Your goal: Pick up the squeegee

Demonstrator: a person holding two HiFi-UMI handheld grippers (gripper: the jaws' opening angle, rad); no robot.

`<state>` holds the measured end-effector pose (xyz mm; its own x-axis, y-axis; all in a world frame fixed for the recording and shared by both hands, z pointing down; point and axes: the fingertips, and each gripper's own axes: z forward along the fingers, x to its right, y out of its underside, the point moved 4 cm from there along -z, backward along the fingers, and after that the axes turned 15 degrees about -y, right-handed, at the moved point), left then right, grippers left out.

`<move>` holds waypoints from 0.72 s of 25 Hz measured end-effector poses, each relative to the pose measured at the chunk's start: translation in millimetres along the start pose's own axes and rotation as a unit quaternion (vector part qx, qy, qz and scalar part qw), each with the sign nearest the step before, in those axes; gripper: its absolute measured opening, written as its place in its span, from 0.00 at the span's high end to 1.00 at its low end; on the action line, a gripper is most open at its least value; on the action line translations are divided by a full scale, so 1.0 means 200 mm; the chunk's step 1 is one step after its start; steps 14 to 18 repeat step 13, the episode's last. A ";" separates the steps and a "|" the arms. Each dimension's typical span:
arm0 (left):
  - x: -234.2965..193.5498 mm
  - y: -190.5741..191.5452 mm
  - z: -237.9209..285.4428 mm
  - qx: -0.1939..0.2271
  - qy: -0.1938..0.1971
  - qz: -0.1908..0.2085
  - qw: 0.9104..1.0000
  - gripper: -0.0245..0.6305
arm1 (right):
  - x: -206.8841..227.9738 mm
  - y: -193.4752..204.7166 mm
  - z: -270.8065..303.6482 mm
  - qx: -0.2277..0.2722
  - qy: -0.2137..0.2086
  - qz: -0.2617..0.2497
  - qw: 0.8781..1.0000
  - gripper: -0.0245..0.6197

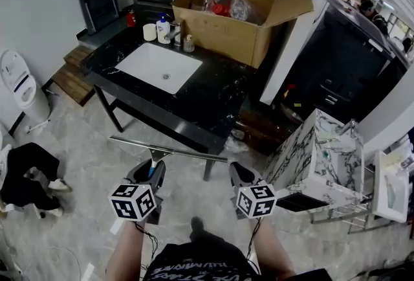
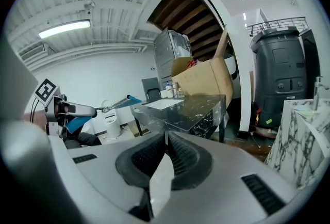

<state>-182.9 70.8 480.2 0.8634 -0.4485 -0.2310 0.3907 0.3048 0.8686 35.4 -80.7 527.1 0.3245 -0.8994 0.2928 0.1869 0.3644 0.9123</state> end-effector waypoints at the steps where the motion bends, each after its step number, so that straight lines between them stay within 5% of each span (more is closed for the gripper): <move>1: -0.01 0.02 -0.05 -0.001 -0.001 0.000 1.000 0.75 | -0.04 0.02 -0.02 -0.001 -0.001 0.000 1.000 0.88; 13: -0.07 0.25 -0.60 0.013 0.006 -0.003 1.000 0.75 | -0.48 0.20 -0.36 0.002 -0.009 -0.016 1.000 0.88; 18: -0.07 0.25 -0.60 0.013 0.006 -0.003 1.000 0.75 | -0.48 0.20 -0.36 0.002 -0.009 -0.016 1.000 0.88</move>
